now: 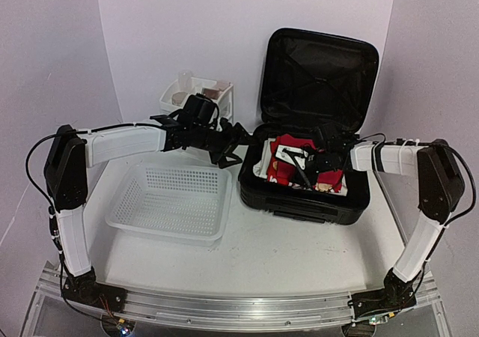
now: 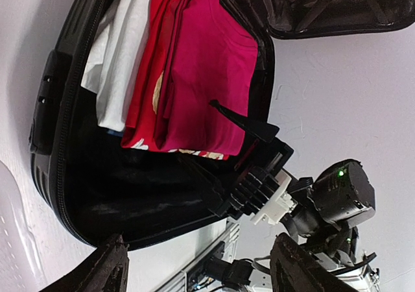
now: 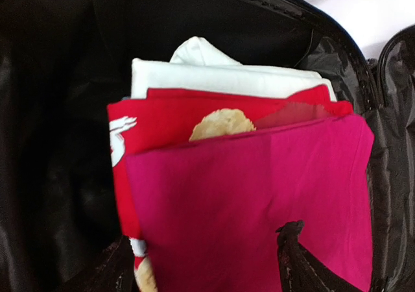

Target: Open, take out, and arrange the luggage

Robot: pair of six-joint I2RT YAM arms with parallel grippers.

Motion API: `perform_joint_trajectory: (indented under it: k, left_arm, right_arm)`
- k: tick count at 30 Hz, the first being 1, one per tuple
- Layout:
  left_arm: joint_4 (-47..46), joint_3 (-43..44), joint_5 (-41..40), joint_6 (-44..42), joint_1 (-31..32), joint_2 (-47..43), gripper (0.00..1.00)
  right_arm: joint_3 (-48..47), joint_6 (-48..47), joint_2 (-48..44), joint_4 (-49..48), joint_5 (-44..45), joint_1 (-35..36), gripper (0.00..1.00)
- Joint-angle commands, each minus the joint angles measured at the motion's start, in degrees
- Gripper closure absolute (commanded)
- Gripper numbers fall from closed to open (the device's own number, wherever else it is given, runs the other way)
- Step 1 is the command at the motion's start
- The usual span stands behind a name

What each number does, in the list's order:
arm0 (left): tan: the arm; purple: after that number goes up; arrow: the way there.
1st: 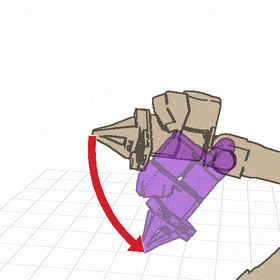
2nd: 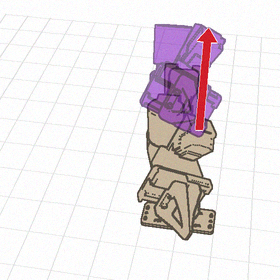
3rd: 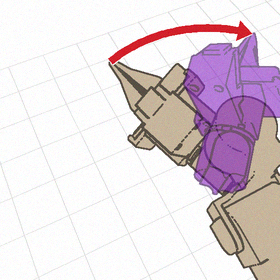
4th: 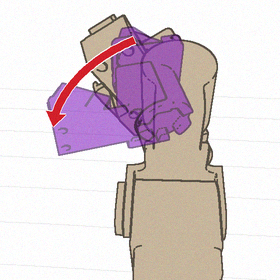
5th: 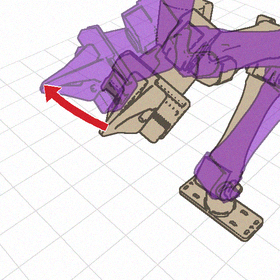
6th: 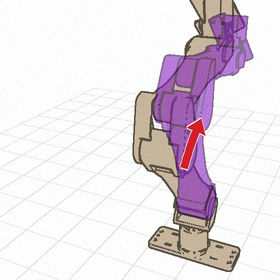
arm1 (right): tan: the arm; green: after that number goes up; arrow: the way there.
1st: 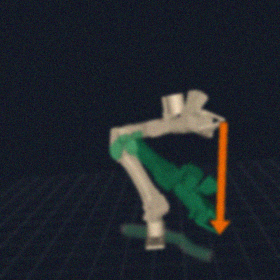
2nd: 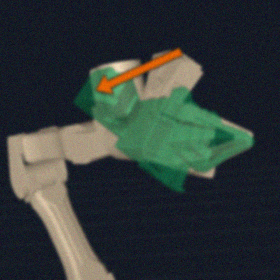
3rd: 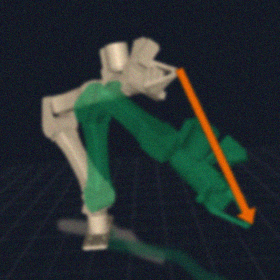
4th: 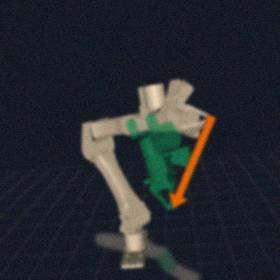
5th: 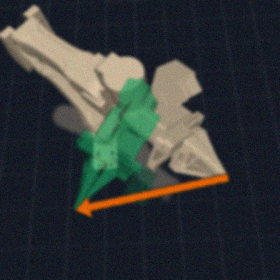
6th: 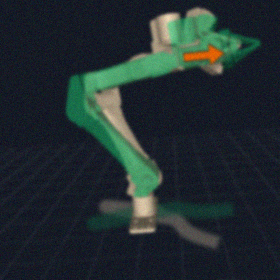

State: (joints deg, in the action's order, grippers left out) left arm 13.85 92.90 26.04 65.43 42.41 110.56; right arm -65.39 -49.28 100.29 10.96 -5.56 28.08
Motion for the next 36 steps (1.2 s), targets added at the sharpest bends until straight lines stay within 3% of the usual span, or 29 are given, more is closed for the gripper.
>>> perform_joint_trajectory:
  k: [1, 11, 17, 22, 26, 36]
  left_arm:
    - [-3.2, 0.0, 2.4, 3.1, -0.5, -1.4, 0.25]
    - [-4.2, -1.0, 2.3, 6.7, -1.7, -1.2, 0.25]
    - [-4.7, 1.4, 3.9, 11.1, -2.1, 1.8, 0.23]
    - [-5.3, 6.4, 5.0, 16.2, -1.9, 7.0, 0.22]
    - [-5.5, 12.5, 3.4, 16.8, -1.6, 12.4, 0.21]
    - [-5.5, 26.7, -3.7, 14.6, 1.3, 23.9, 0.16]
  right_arm:
    - [-2.7, -2.7, 1.0, -4.0, -1.5, 0.6, 0.29]
    - [-3.8, -2.1, 4.1, -6.1, -0.7, 0.7, 0.43]
    - [-3.9, 1.2, 3.1, -6.7, 1.3, 0.6, 0.73]
    - [-3.4, 5.6, 1.0, -6.7, -3.1, -1.4, 0.93]
    - [-2.6, 6.6, -0.7, -6.7, -6.5, -2.6, 1.0]
    - [-1.1, 8.1, -2.9, -7.1, -10.1, -4.7, 1.0]
